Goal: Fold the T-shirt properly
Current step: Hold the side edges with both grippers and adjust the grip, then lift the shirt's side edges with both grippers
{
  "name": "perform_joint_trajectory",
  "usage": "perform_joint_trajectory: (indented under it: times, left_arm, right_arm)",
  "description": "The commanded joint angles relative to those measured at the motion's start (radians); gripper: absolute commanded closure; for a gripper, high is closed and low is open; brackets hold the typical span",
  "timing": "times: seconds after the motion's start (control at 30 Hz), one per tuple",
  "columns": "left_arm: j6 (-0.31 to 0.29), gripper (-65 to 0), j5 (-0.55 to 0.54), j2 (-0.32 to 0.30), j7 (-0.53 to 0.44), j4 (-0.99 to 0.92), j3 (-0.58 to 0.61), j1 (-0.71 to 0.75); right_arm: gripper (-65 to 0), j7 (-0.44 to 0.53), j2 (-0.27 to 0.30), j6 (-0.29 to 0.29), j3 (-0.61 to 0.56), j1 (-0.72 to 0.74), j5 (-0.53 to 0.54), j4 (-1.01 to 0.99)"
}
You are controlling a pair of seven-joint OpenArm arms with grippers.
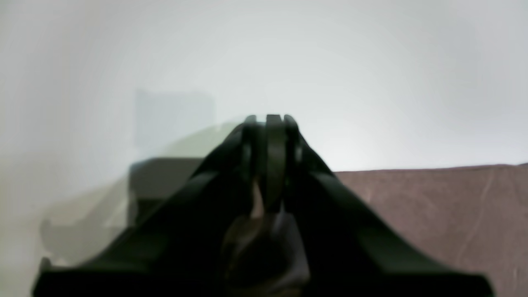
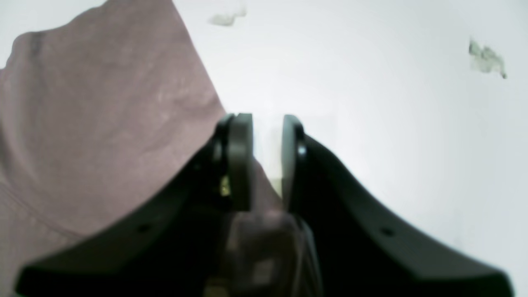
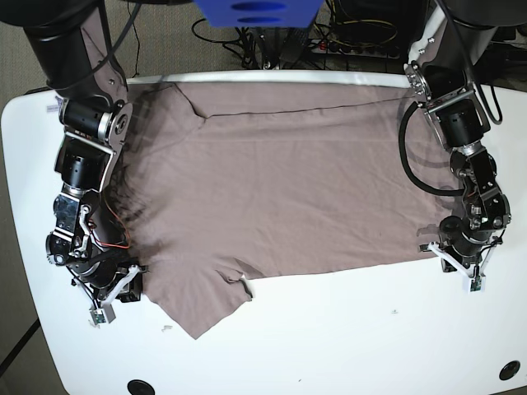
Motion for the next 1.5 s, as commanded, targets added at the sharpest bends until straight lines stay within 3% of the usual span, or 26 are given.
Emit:
perform_joint_trajectory:
  times: [0.0,0.27,0.53,0.6,0.8,0.87,0.93,1.07,1.2,1.33,1.47]
  left_arm:
    - [0.006,-2.1,-0.004,-0.017,-0.02,0.007,-0.001,-0.026]
    - [0.004,-1.5,0.004,-0.004,0.001,0.026,-0.001,-0.017]
    - [0.004,-1.6,0.008,0.003,0.005,0.052,-0.003,-0.004]
    - [0.006,-1.4,0.006,-0.001,-0.004,0.032,0.0,-0.013]
    - [0.008,-1.6,0.006,-0.003,-0.004,0.023,0.003,-0.019]
    - [0.007,-1.6,0.006,-0.003,-0.003,0.023,0.003,-0.018]
    - [0.007,-1.7,0.01,0.001,0.004,0.025,-0.001,-0.022]
    - [0.005,-1.6,0.01,0.002,0.01,0.024,-0.001,-0.021]
    - [0.007,-1.6,0.009,0.002,0.013,0.025,-0.002,-0.021]
    - [0.004,-1.6,0.013,0.007,0.02,0.023,-0.005,-0.025]
    - [0.005,-1.4,0.012,0.006,0.03,0.026,-0.007,-0.026]
  right_arm:
    - [-5.9,-0.012,0.011,0.008,-0.004,0.037,0.014,0.037]
    - [-0.7,-0.134,0.0,0.008,-0.01,0.007,0.015,0.176]
    - [-2.0,-0.115,-0.01,0.008,-0.016,-0.002,0.011,0.229]
    - [-4.5,-0.033,-0.018,0.008,-0.013,0.008,-0.002,0.167]
    - [-15.3,0.064,-0.026,0.008,-0.01,0.036,-0.01,0.078]
    - [-19.5,0.075,-0.026,0.008,-0.01,0.045,-0.009,0.058]
    - [-29.8,0.086,-0.017,0.008,-0.012,0.057,0.001,0.02]
    - [-34.3,0.069,-0.016,0.008,-0.016,0.056,0.002,0.027]
    - [-33.6,0.045,-0.017,0.008,-0.017,0.051,0.001,0.036]
    - [-26.5,-0.003,-0.022,0.008,-0.013,0.033,-0.009,0.034]
    - [-14.7,-0.047,-0.023,0.008,-0.021,0.028,-0.012,0.031]
